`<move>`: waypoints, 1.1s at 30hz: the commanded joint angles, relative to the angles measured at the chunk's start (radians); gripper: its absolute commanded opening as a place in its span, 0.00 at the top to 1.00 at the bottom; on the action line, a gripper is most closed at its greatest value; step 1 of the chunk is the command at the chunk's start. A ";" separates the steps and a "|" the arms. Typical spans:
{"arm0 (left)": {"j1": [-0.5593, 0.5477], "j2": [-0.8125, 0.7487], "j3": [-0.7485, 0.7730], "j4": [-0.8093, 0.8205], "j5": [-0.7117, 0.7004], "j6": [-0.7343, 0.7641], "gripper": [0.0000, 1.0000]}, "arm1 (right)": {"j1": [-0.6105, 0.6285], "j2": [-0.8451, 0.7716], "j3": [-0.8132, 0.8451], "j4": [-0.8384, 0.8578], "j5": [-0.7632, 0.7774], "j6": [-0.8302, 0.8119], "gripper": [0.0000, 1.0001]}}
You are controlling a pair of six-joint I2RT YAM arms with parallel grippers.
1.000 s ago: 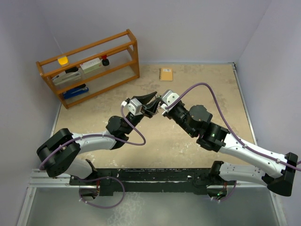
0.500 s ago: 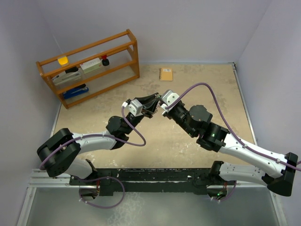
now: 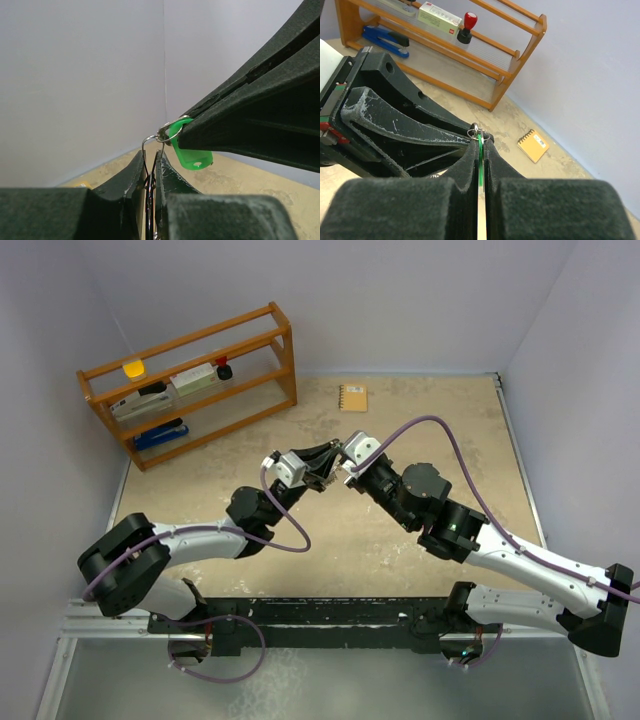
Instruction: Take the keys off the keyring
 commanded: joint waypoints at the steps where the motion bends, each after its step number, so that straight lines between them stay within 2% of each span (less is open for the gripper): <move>1: -0.004 -0.043 0.042 -0.060 -0.039 0.052 1.00 | 0.005 -0.037 0.009 0.051 0.011 0.019 1.00; 11: -0.004 -0.100 0.077 -0.279 -0.087 0.160 1.00 | 0.005 -0.060 0.006 0.039 0.047 0.005 1.00; 24: -0.004 -0.126 0.090 -0.395 -0.196 0.277 1.00 | 0.005 -0.052 0.019 0.040 0.054 0.010 1.00; 33: -0.004 -0.137 0.062 -0.449 -0.239 0.345 1.00 | 0.005 -0.058 0.027 0.073 0.171 -0.049 1.00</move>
